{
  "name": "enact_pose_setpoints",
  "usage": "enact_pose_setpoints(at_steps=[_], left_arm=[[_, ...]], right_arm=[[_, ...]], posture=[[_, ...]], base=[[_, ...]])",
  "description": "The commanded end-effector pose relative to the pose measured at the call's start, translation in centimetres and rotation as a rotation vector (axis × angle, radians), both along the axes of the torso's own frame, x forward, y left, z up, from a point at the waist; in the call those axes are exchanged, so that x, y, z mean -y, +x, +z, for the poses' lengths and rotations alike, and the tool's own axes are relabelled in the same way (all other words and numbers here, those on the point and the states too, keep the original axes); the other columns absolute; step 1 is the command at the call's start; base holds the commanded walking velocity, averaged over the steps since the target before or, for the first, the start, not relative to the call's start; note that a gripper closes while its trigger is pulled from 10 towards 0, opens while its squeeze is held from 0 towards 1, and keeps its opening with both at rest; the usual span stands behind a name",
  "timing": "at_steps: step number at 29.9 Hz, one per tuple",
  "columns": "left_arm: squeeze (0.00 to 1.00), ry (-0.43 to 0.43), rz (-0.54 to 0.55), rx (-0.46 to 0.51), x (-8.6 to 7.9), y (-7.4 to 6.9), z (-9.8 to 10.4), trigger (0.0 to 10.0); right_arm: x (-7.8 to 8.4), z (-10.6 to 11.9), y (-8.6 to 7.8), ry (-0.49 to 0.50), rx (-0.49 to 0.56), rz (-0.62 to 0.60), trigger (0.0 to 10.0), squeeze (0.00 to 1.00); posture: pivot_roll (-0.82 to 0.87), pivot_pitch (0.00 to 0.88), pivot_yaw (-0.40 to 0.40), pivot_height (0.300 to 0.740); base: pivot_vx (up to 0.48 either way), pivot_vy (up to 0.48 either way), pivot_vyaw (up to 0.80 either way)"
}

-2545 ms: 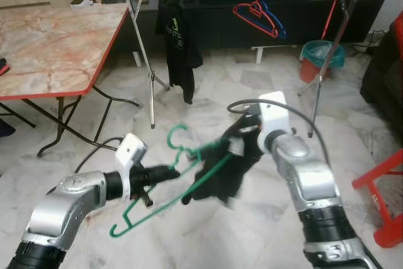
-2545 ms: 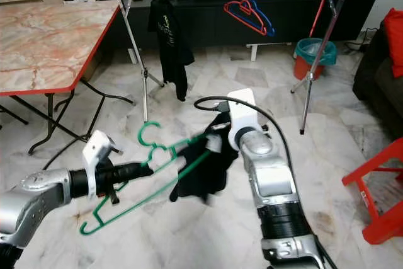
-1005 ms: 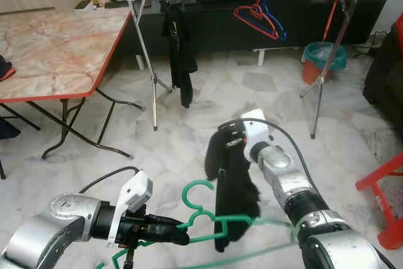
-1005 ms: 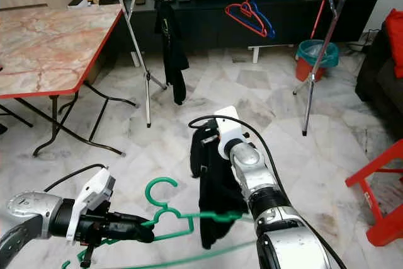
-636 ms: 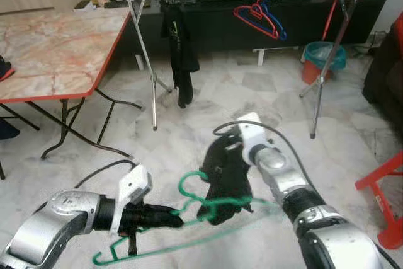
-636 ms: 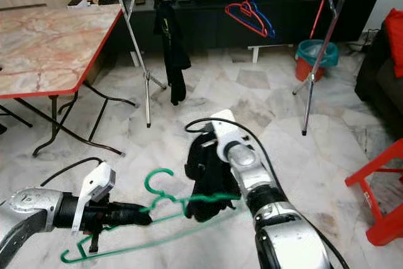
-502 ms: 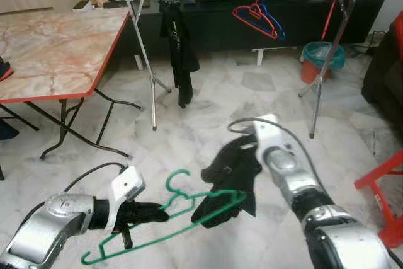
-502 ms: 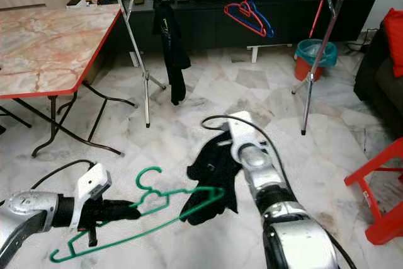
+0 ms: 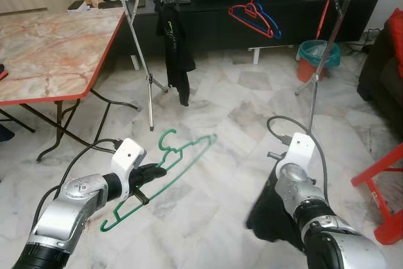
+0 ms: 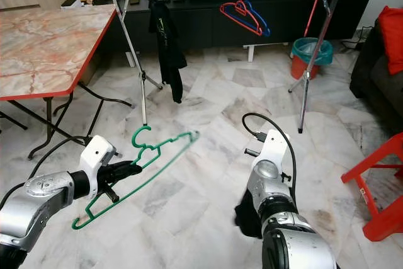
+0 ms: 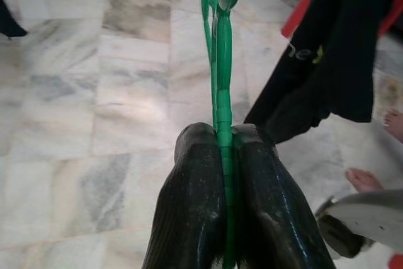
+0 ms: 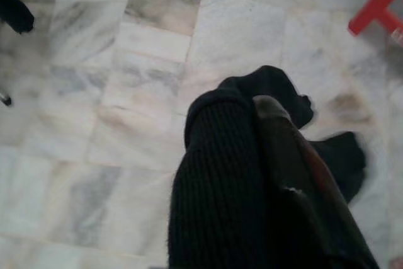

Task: Hang hanger

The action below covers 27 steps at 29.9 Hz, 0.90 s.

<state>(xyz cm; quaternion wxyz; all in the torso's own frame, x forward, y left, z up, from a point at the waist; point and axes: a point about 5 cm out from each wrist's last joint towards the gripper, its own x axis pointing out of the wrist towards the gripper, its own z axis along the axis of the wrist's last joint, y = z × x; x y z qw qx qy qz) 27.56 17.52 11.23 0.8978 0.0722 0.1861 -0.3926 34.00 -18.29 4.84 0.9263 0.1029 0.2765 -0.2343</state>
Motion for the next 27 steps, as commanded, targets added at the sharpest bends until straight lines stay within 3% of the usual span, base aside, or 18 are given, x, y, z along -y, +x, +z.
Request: enact_pose_setpoints(at_steps=[1,3,10,19,27], left_arm=[[0.00,0.012,-0.032,-0.010,0.0,-0.3,0.0,10.0],[0.00,0.000,-0.062,-0.025,0.0,-0.6,0.1,10.0],[0.00,-0.022,-0.150,-0.060,0.1,-1.5,0.4,10.0],[0.00,-0.048,-0.239,-0.093,0.1,-2.2,1.0,10.0],[0.00,-0.088,-0.406,-0.170,0.6,-3.9,1.5,10.0]], right_arm=[[0.0,1.0,0.5,0.041,0.050,-0.058,10.0,0.00],[-0.1,1.2,0.5,0.097,0.072,-0.121,10.0,0.00],[0.6,2.4,0.8,0.149,0.132,-0.235,10.0,0.00],[2.0,3.6,0.9,0.158,0.166,-0.391,10.0,0.00],[0.4,4.5,1.8,0.259,0.178,-0.383,10.0,0.00]], posture=[[-0.03,0.032,0.067,0.740],[-0.03,0.033,0.068,0.740],[-0.02,0.021,0.070,0.740],[-0.02,0.008,0.071,0.740],[-0.02,0.000,0.070,0.740]], base=[[0.000,0.000,0.00],[0.000,0.000,0.00],[0.000,0.000,0.00],[0.000,0.000,0.00],[0.000,0.000,0.00]])
